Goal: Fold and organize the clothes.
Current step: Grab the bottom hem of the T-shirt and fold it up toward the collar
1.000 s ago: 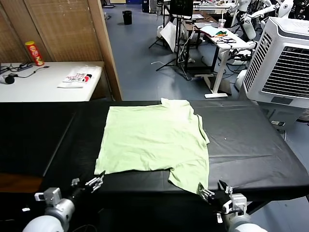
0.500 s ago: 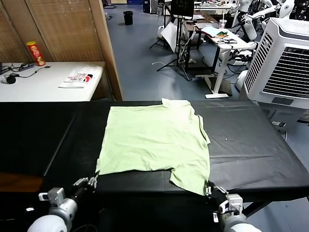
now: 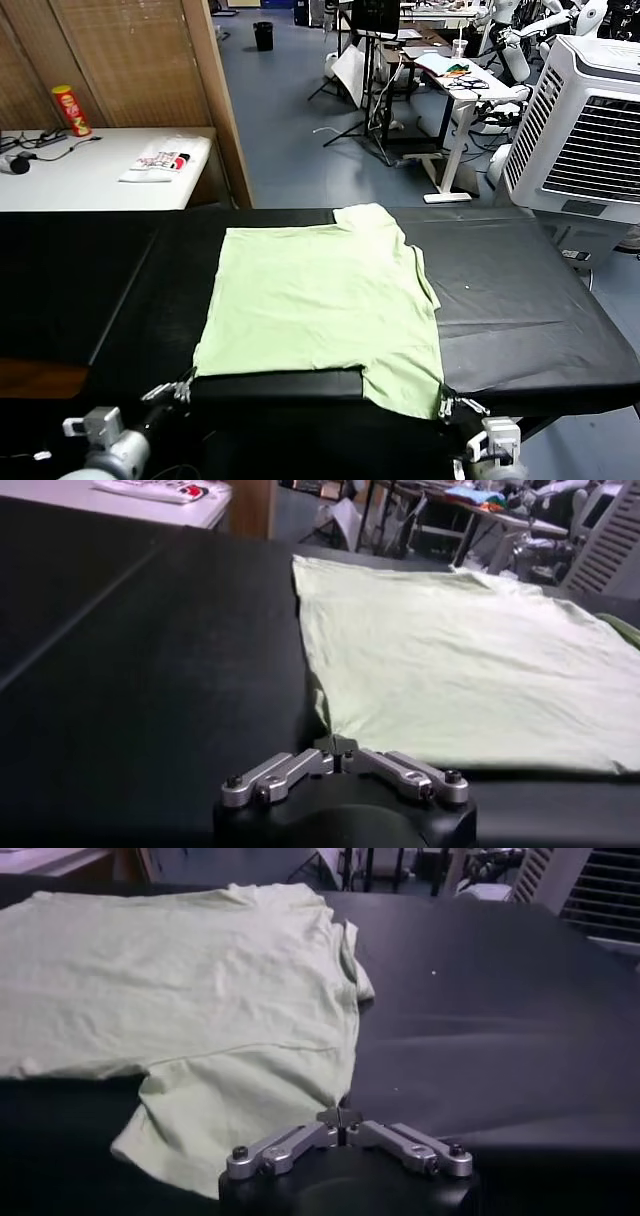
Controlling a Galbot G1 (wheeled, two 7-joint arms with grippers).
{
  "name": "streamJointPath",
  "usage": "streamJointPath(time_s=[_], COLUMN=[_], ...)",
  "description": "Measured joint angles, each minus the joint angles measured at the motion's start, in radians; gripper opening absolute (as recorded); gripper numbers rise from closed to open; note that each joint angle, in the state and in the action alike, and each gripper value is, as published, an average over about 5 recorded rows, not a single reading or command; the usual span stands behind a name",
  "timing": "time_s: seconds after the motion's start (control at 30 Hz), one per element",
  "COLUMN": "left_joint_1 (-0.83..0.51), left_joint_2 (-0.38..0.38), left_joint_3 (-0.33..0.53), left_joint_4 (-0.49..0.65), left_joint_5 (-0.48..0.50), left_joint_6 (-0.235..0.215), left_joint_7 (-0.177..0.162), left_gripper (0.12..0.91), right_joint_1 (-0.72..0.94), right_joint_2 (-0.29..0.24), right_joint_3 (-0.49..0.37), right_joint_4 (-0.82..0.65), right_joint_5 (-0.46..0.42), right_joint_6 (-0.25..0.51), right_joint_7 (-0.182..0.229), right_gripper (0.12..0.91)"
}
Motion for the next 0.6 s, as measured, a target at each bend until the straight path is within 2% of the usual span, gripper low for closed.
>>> streamJointPath(time_s=[0.13,0.27,0.6], left_joint_1=[-0.022,-0.079,-0.274], left_joint_2=[-0.017,-0.035,-0.082], left_joint_3=[0.003,0.015,0.065], left_joint_4=[-0.002,0.014,0.127], left_joint_5=[0.004,0.011,0.065], left_joint_6=[-0.034,-0.048,-0.074], left_joint_7=[-0.005,-0.007,-0.021], left_gripper=[0.125,0.125,0.125], right_joint_1=[0.038,0.108,0.392], right_joint_2=[-0.019,-0.053,-0.150], right_joint_3=[0.020,0.028,-0.020], right_joint_4=[-0.019,-0.074,-0.343], right_joint_5=[0.054,0.095,0.159], right_joint_6=[0.068,0.133,0.314], right_joint_7=[-0.033,-0.052,-0.113], right_gripper=[0.122,0.122,0.122])
